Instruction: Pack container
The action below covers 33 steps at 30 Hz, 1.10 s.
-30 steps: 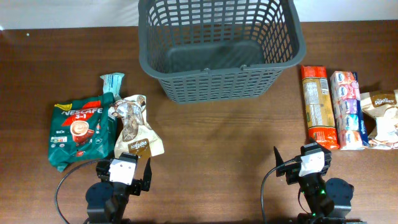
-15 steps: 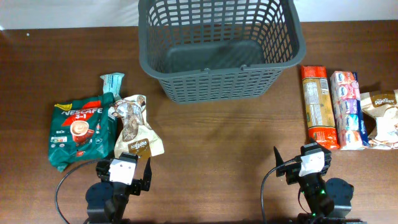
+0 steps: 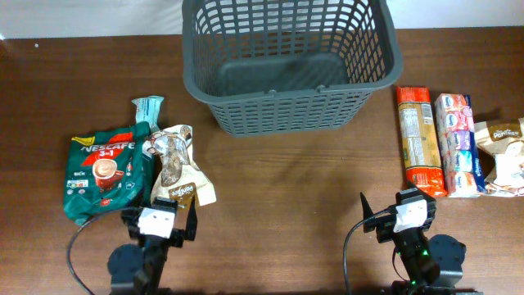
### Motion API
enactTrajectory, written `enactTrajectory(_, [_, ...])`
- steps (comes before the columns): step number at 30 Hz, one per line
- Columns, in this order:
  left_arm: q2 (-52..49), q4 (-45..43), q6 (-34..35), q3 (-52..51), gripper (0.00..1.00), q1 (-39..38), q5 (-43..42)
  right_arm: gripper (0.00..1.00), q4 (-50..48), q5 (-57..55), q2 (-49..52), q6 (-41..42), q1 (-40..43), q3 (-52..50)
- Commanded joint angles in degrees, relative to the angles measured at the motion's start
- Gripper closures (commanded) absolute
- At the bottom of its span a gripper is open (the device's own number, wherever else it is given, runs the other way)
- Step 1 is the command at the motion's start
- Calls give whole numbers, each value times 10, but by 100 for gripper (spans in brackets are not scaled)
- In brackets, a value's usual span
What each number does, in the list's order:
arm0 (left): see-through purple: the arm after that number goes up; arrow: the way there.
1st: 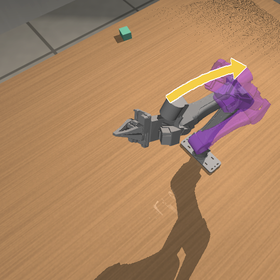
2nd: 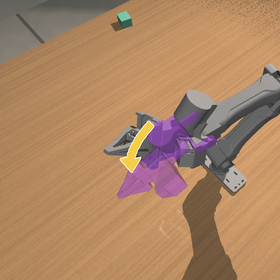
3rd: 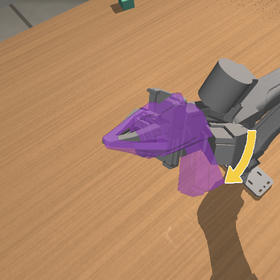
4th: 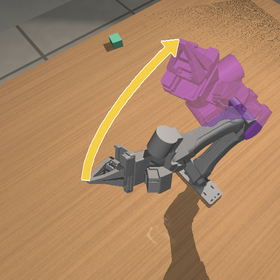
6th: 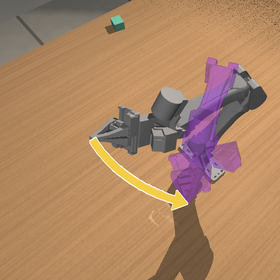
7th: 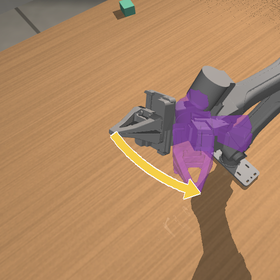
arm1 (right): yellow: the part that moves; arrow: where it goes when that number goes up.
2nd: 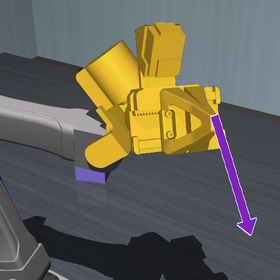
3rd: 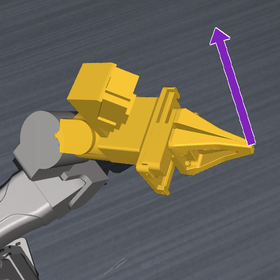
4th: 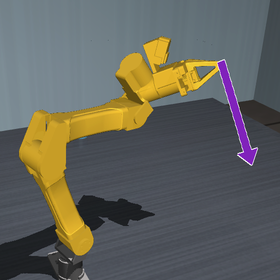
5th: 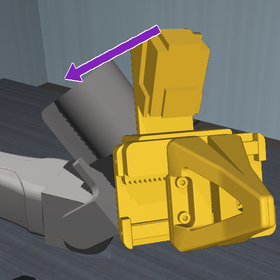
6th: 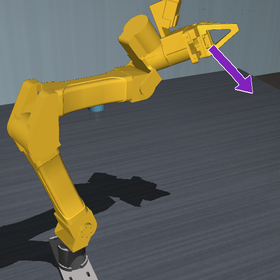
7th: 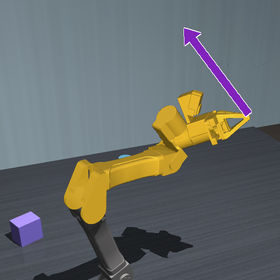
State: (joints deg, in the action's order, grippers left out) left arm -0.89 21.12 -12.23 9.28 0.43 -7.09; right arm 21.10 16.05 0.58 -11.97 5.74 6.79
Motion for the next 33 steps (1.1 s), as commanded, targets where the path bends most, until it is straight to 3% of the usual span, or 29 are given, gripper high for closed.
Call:
enactTrajectory(1, [6,-53,-4,-2,1,-2,-4,1,1,33,-4,5,-5,-4])
enactTrajectory(6, [-23,-52,85,8,1,-2,-4,1,-3,81,-4,6,-5,-2])
enactTrajectory(8, [-71,-51,106,29,1,-2,-4,1,-4,76,-4,43,-5,5])
enactTrajectory(14, [-336,-47,87,217,1,33,0,1,-1,-41,28,72,-4,69])
enactTrajectory(18, [-525,-2,50,405,1,94,-81,1,28,-114,138,71,-4,167])
enactTrajectory(24, [-721,126,50,645,1,171,-161,1,89,-133,403,32,41,401])
enactTrajectory(27, [-748,128,50,670,1,179,-156,1,112,-62,537,32,132,537])
enactTrajectory(33, [-749,150,51,670,1,179,-161,1,177,85,702,21,315,697])
